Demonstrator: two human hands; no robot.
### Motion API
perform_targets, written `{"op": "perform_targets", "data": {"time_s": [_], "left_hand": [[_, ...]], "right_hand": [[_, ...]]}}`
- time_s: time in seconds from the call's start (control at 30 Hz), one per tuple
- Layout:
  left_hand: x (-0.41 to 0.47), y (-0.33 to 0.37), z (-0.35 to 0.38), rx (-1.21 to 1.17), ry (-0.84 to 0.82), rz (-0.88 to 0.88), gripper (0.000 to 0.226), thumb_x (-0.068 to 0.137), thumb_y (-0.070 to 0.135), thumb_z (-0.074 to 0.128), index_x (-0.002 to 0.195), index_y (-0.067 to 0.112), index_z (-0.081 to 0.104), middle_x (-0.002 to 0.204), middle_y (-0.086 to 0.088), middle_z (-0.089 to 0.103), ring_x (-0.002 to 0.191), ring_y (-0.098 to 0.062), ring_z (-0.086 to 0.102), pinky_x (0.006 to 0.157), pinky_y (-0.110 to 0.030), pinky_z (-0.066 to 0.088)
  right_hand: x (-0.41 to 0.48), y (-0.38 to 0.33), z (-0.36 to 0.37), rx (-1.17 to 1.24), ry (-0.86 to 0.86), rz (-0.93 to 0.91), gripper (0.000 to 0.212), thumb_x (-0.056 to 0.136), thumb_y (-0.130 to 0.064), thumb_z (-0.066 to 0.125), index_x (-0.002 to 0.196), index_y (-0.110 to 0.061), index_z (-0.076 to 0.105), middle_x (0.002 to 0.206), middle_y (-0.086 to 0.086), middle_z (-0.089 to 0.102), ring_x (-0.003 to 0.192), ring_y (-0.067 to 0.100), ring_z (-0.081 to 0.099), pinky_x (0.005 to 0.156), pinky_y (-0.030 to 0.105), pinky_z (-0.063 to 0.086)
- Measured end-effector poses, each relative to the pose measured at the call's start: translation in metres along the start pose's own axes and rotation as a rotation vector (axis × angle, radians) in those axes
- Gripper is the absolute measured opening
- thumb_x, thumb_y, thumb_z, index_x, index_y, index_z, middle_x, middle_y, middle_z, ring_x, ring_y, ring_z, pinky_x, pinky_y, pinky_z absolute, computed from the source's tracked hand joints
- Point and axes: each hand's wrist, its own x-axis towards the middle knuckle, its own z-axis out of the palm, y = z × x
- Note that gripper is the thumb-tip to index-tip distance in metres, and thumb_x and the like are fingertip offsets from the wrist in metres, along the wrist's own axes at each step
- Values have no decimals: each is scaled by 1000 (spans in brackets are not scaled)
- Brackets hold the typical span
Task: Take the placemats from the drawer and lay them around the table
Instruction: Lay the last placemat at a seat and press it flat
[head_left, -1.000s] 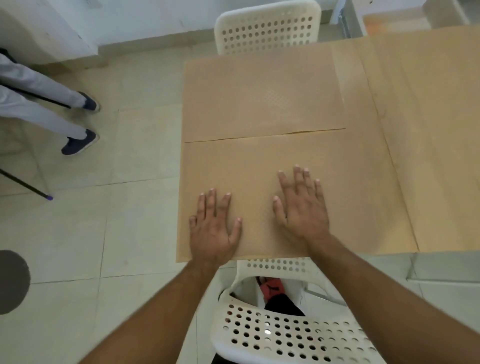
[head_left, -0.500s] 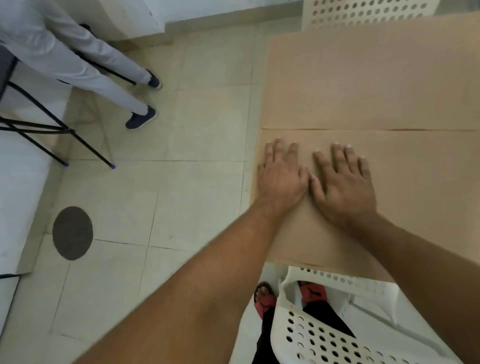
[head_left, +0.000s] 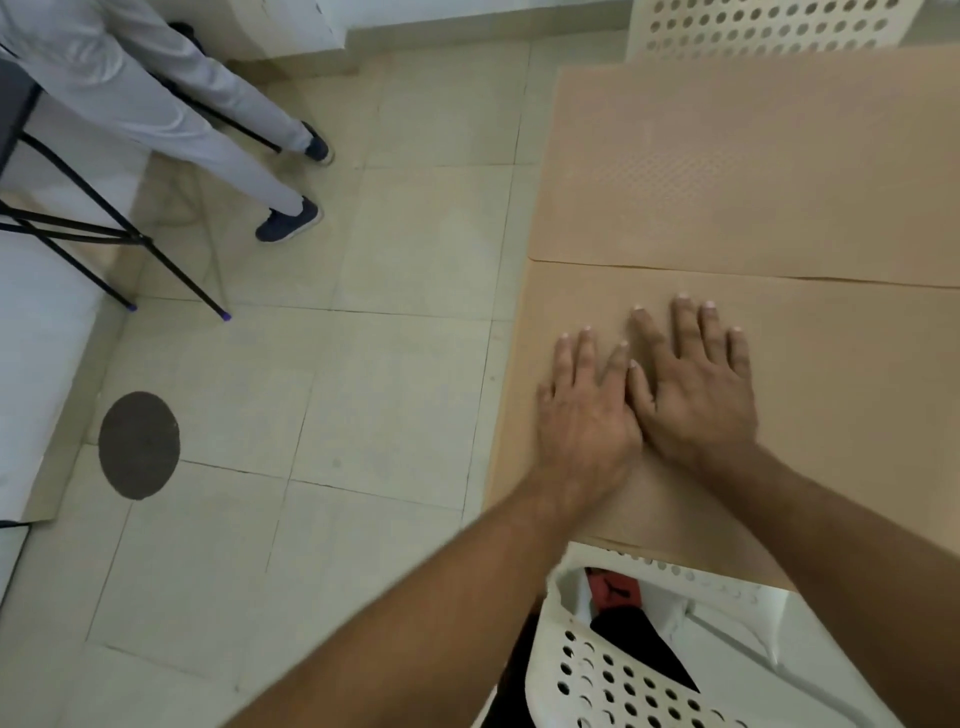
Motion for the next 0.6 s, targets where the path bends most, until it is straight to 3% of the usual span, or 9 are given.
{"op": "perform_targets", "data": {"time_s": [0.27,0.47,0.6], "left_hand": [[14,-6,8,77,99,38,55,102,42,24,156,35,13,166,7,7,153,-16,0,117,-51,18],[14,1,6,138,76,39,58,101,41,25,156,34,9,166,4,6,153,-19,1,115,-52,21],[13,7,0,146,58,42,57,101,39,25,156,32,10,166,2,6,153,-20,1,116,-53,20]], "right_hand": [[2,17,-6,-10,-55,35,64,96,-64,20,157,-46,11,169,4,2,154,28,-1,122,51,1],[-22,125,-31,41,-14,304,70,94,-70,13,158,-41,8,169,5,2,155,27,0,122,51,1],[-34,167,-41,27,-24,340,72,94,-72,13,158,-39,9,169,6,4,154,28,3,122,51,3]]}}
